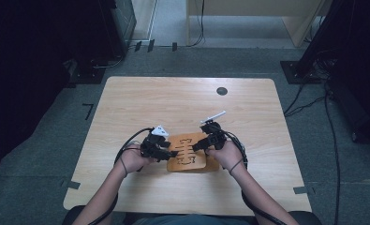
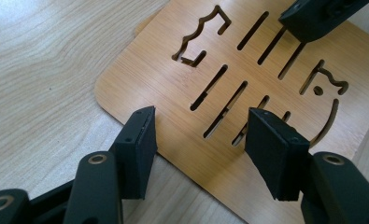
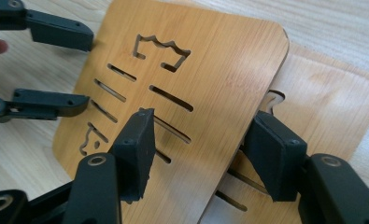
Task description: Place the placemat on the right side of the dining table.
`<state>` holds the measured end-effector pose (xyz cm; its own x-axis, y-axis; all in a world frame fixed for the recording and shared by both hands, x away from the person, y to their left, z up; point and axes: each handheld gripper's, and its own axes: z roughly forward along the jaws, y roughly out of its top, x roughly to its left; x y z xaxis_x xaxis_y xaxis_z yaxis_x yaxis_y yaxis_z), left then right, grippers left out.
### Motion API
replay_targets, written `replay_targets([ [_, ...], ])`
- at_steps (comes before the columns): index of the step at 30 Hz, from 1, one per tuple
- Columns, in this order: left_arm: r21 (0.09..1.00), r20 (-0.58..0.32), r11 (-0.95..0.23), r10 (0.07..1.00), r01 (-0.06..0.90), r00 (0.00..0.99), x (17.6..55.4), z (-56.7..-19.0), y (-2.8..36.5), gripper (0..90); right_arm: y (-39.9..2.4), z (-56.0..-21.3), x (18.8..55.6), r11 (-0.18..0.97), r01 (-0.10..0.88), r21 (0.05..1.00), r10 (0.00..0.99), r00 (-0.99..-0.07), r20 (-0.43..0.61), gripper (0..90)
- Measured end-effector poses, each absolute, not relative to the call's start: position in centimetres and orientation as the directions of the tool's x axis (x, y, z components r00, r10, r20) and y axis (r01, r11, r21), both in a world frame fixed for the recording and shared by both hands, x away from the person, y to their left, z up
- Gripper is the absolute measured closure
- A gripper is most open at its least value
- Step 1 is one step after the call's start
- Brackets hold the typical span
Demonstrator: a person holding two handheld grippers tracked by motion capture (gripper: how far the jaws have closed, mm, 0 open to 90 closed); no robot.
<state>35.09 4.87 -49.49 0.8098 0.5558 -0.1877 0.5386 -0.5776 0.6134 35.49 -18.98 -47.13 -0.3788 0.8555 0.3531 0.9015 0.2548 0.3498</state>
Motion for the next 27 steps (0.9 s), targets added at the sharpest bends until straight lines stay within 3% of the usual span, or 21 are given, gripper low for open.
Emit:
replay_targets([
  [9, 0.609, -0.249, -0.538, 0.567, 0.582, 0.785, 35.3, -49.4, 5.0, 41.2, -18.7, -45.1, 35.2, 0.259, 0.893, 0.368, 0.845, -0.394, 0.362, 44.1],
  [27, 0.642, -0.252, -0.521, 0.549, 0.562, 0.797, 35.3, -48.6, 4.9, 40.7, -16.9, -40.4, 34.7, 0.278, 0.884, 0.375, 0.839, -0.414, 0.353, 45.4],
])
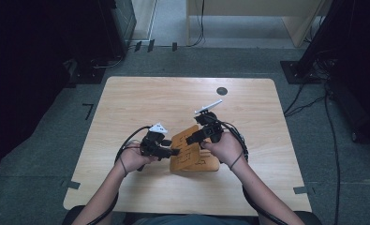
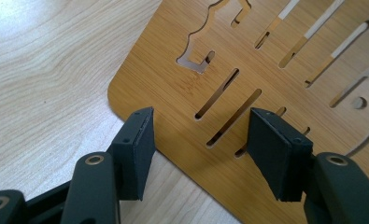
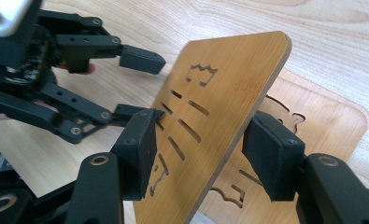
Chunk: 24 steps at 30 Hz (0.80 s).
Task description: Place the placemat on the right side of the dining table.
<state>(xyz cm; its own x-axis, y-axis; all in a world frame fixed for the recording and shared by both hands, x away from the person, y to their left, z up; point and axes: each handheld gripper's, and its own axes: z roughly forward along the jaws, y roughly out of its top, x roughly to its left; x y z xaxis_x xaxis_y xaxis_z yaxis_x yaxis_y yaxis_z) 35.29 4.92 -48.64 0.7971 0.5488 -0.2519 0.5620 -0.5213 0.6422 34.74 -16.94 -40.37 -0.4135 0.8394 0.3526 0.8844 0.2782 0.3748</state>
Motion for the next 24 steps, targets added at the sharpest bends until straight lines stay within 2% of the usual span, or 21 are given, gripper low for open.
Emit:
replay_targets([
  [8, 0.664, -0.242, -0.511, 0.543, 0.546, 0.804, 35.2, -48.4, 4.6, 40.8, -15.5, -38.3, 34.8, 0.326, 0.87, 0.369, 0.838, -0.447, 0.312, 45.6],
  [13, 0.67, -0.237, -0.506, 0.547, 0.543, 0.803, 35.2, -48.3, 4.5, 41.0, -14.4, -37.8, 34.9, 0.35, 0.877, 0.328, 0.841, -0.449, 0.302, 46.4],
  [16, 0.671, -0.236, -0.504, 0.549, 0.543, 0.802, 35.2, -48.3, 4.5, 41.0, -13.9, -37.7, 35.3, 0.36, 0.886, 0.294, 0.857, -0.438, 0.271, 49.9],
  [20, 0.672, -0.234, -0.502, 0.554, 0.545, 0.799, 35.2, -48.2, 4.5, 41.2, -13.8, -37.7, 36.0, 0.346, 0.901, 0.261, 0.866, -0.414, 0.281, 56.5],
  [24, 0.672, -0.232, -0.502, 0.555, 0.544, 0.799, 35.3, -48.3, 4.5, 41.2, -13.7, -38.2, 36.7, 0.351, 0.908, 0.23, 0.867, -0.407, 0.288, 58.3],
])
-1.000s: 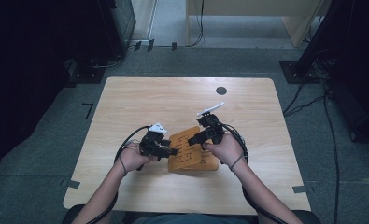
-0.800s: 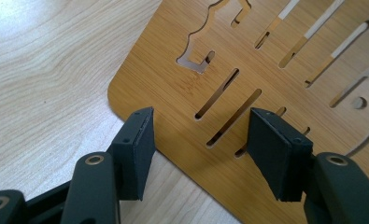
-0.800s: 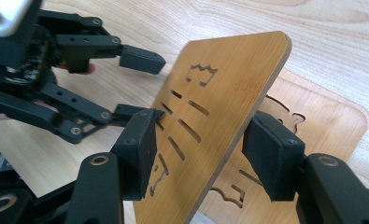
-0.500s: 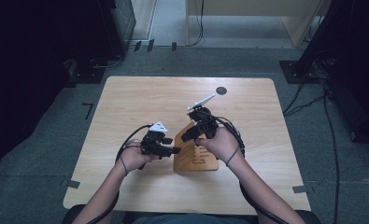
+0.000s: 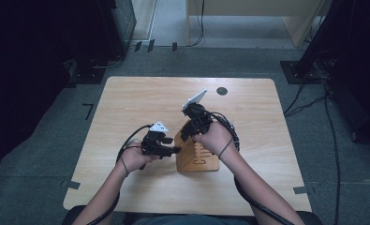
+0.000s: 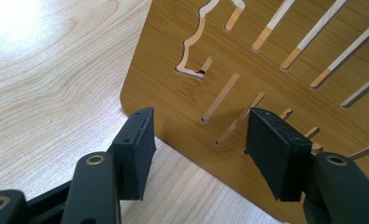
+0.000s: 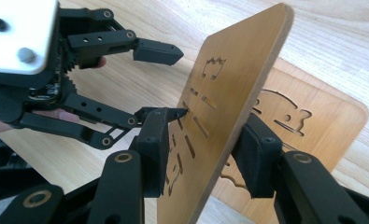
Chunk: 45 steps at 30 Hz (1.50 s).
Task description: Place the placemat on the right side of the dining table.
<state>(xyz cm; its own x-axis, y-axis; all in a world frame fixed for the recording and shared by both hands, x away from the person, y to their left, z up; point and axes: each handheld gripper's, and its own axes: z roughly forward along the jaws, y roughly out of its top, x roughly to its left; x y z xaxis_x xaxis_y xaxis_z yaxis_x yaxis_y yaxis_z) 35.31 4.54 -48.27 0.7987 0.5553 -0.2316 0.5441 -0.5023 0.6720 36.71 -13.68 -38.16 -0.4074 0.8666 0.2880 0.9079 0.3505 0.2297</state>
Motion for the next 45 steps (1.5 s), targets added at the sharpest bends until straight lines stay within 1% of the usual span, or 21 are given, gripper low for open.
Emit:
replay_targets([
  [2, 0.673, -0.232, -0.501, 0.556, 0.544, 0.799, 35.4, -48.3, 4.6, 41.2, -13.5, -38.4, 36.9, 0.377, 0.897, 0.23, 0.863, -0.431, 0.265, 58.9],
  [4, 0.674, -0.236, -0.496, 0.558, 0.547, 0.796, 35.4, -48.3, 4.6, 41.1, -13.3, -38.7, 37.1, 0.368, 0.905, 0.214, 0.87, -0.416, 0.265, 61.1],
  [9, 0.674, -0.236, -0.493, 0.561, 0.55, 0.793, 35.5, -48.3, 4.8, 41.0, -12.9, -39.3, 37.6, 0.345, 0.921, 0.18, 0.874, -0.385, 0.296, 66.5],
  [12, 0.674, -0.241, -0.491, 0.559, 0.551, 0.793, 35.5, -48.3, 4.9, 40.7, -12.7, -39.8, 37.9, 0.33, 0.93, 0.163, 0.869, -0.367, 0.332, 67.1],
  [15, 0.673, -0.245, -0.49, 0.56, 0.555, 0.792, 35.7, -48.3, 5.2, 40.1, -12.7, -40.1, 38.2, 0.317, 0.937, 0.147, 0.862, -0.349, 0.367, 71.9],
  [20, 0.67, -0.252, -0.491, 0.556, 0.557, 0.792, 35.7, -48.2, 5.5, 40.1, -12.3, -39.9, 38.2, 0.328, 0.935, 0.138, 0.866, -0.356, 0.352, 80.8],
  [22, 0.669, -0.253, -0.497, 0.546, 0.552, 0.799, 35.6, -48.1, 5.7, 40.2, -12.2, -39.9, 38.3, 0.333, 0.934, 0.129, 0.867, -0.357, 0.348, 83.1],
  [25, 0.683, -0.245, -0.505, 0.523, 0.528, 0.816, 35.6, -48.0, 6.1, 39.9, -12.1, -39.8, 38.2, 0.331, 0.936, 0.119, 0.861, -0.352, 0.368, 86.3],
  [29, 0.691, -0.258, -0.484, 0.53, 0.537, 0.808, 35.7, -47.7, 6.7, 39.3, -11.9, -39.4, 38.2, 0.335, 0.934, 0.122, 0.854, -0.356, 0.378, 87.6],
  [34, 0.702, -0.263, -0.472, 0.525, 0.534, 0.81, 35.8, -47.4, 6.9, 38.4, -11.4, -38.8, 38.1, 0.36, 0.924, 0.128, 0.854, -0.382, 0.353, 87.6],
  [37, 0.724, -0.254, -0.46, 0.515, 0.514, 0.819, 35.7, -47.2, 7.1, 37.5, -11.4, -38.3, 38.0, 0.374, 0.917, 0.136, 0.851, -0.398, 0.341, 87.6],
  [45, 0.736, -0.247, -0.43, 0.55, 0.523, 0.798, 36.1, -46.9, 7.7, 35.7, -12.4, -37.1, 38.2, 0.381, 0.911, 0.16, 0.853, -0.413, 0.319, 87.6],
])
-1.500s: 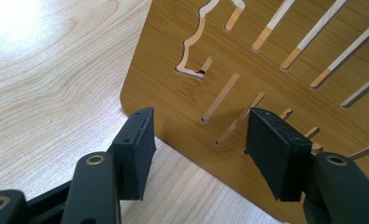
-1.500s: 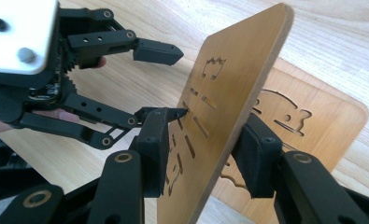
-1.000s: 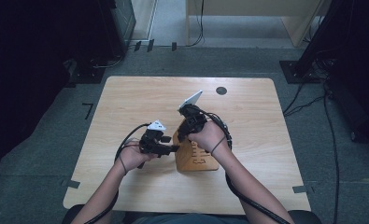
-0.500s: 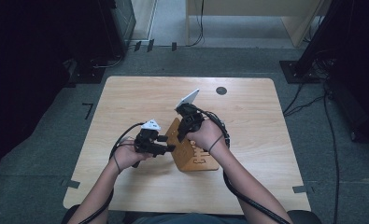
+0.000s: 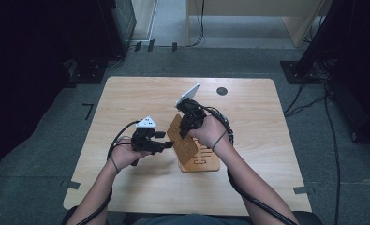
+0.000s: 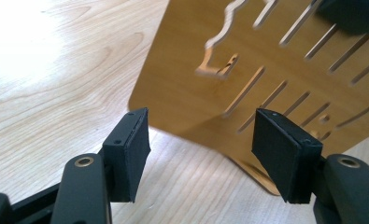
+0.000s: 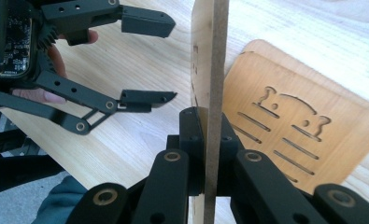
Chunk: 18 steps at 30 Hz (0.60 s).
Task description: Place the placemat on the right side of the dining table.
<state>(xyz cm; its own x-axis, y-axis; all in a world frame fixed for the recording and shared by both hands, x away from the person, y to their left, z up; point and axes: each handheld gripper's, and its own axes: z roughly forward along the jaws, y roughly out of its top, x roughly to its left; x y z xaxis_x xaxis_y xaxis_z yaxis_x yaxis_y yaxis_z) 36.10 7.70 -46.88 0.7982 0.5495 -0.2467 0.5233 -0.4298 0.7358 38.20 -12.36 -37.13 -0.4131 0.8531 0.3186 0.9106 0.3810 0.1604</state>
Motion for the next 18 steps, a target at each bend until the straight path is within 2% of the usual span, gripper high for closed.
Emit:
replay_targets([
  [18, 0.711, -0.233, -0.457, 0.564, 0.534, 0.792, 36.8, -47.7, 6.3, 33.4, -14.7, -36.6, 38.5, 0.353, 0.919, 0.177, 0.866, -0.392, 0.311, 87.6],
])
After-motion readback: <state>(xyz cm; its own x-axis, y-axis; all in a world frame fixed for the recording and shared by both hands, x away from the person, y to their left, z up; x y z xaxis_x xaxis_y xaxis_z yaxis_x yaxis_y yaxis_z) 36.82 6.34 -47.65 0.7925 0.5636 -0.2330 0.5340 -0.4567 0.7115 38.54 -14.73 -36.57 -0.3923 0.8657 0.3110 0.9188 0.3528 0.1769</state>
